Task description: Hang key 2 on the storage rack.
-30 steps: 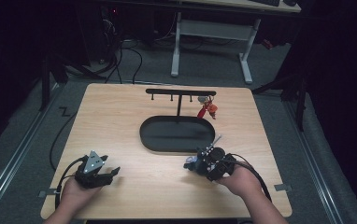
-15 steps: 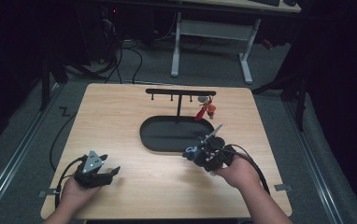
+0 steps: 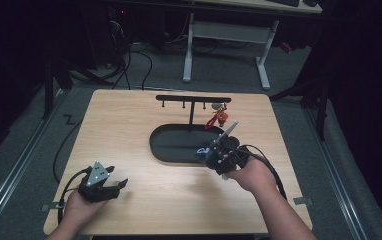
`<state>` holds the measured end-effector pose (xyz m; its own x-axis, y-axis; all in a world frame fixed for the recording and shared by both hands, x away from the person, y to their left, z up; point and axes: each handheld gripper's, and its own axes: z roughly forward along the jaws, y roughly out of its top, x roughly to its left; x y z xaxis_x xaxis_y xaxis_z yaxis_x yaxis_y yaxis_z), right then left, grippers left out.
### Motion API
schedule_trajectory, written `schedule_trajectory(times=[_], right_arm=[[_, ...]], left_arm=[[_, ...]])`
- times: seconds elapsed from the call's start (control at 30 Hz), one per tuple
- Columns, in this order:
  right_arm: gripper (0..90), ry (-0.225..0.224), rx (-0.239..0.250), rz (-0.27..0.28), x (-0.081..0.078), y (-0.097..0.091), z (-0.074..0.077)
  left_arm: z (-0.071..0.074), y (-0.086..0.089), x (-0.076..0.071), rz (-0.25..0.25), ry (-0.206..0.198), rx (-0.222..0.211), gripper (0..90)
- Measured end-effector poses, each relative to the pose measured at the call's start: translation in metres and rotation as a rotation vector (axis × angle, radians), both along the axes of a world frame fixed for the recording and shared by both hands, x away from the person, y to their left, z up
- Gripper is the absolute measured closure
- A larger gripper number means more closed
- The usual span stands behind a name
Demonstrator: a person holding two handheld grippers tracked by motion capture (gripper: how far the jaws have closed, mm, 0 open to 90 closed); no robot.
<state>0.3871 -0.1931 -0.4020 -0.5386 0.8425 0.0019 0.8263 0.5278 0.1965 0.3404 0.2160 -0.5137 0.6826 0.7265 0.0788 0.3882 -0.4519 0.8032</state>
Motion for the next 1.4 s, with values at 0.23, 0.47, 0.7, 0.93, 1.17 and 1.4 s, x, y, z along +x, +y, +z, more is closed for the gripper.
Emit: schedule_trajectory(times=[0.23, 0.47, 0.7, 0.93, 1.17, 1.4], right_arm=[[47.7, -0.009, 0.039, 0.004, 0.007, 0.0, 0.008], [47.8, -0.026, 0.037, -0.006, 0.012, 0.0, 0.021], [47.8, -0.025, 0.035, -0.037, 0.022, 0.002, 0.039], [48.0, -0.024, 0.044, -0.073, 0.031, 0.0, 0.055], [48.0, -0.041, 0.062, -0.11, 0.043, -0.005, 0.072], [47.9, -0.045, 0.054, -0.133, 0.054, -0.003, 0.081]], left_arm=[[-0.001, 0.001, 0.0, -0.001, 0.01, 0.003, 32.2], [-0.001, 0.0, -0.001, -0.002, 0.008, -0.006, 32.1], [-0.001, -0.002, -0.002, -0.016, 0.008, -0.004, 32.1], [-0.001, -0.001, -0.001, -0.019, 0.013, -0.001, 32.0], [-0.001, 0.0, -0.001, -0.023, 0.013, -0.002, 32.0], [-0.001, -0.001, -0.001, -0.026, 0.01, -0.003, 32.0]])
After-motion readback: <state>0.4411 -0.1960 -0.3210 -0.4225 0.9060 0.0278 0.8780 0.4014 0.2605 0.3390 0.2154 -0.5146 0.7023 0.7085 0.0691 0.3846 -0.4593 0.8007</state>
